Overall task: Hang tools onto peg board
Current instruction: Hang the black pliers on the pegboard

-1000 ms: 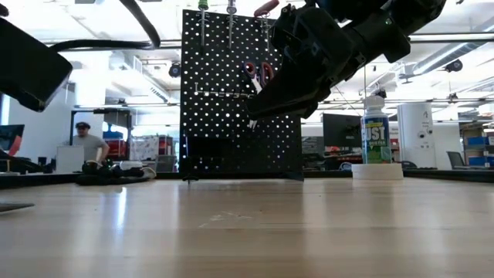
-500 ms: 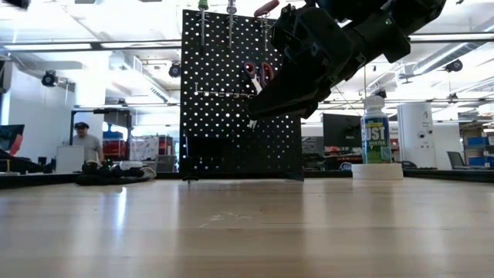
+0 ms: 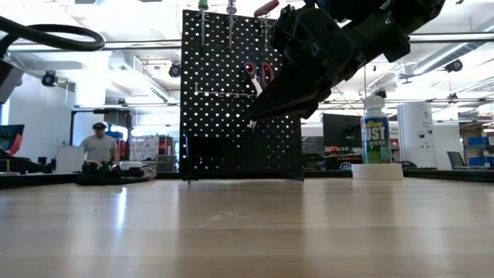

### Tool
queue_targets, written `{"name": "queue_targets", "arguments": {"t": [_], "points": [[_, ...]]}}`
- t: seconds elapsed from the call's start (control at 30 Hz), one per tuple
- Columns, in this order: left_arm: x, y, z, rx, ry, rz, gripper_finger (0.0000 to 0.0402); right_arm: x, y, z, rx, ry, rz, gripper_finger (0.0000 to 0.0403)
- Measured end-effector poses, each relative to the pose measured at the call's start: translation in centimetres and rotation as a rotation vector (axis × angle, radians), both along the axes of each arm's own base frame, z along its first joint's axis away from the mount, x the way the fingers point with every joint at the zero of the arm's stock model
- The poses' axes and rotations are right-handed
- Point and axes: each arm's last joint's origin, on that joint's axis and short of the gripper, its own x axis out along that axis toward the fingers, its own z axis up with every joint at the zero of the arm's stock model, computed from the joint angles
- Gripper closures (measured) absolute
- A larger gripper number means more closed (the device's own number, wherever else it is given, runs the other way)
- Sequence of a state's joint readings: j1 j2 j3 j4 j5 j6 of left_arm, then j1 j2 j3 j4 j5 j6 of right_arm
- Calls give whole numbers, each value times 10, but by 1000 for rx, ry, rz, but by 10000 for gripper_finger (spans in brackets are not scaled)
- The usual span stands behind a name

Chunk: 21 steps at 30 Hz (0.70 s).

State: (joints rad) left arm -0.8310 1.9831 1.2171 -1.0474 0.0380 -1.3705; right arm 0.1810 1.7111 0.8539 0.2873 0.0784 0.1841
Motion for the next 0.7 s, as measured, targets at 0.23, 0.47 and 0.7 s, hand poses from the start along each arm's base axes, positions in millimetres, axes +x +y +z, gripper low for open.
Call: {"name": "queue_targets", "arguments": {"t": [0.23,0.47,0.7], "points": [[4,-5,2,-22,-13,-42,347,1,-1,1,1,-3,-3,287],[11,-8,13,114,-146,-117,387,1,-1,1,4,-3,-6,301],[18,5,43,585,-387,-300,394,2,3,4,91,-22,33,339]]}}
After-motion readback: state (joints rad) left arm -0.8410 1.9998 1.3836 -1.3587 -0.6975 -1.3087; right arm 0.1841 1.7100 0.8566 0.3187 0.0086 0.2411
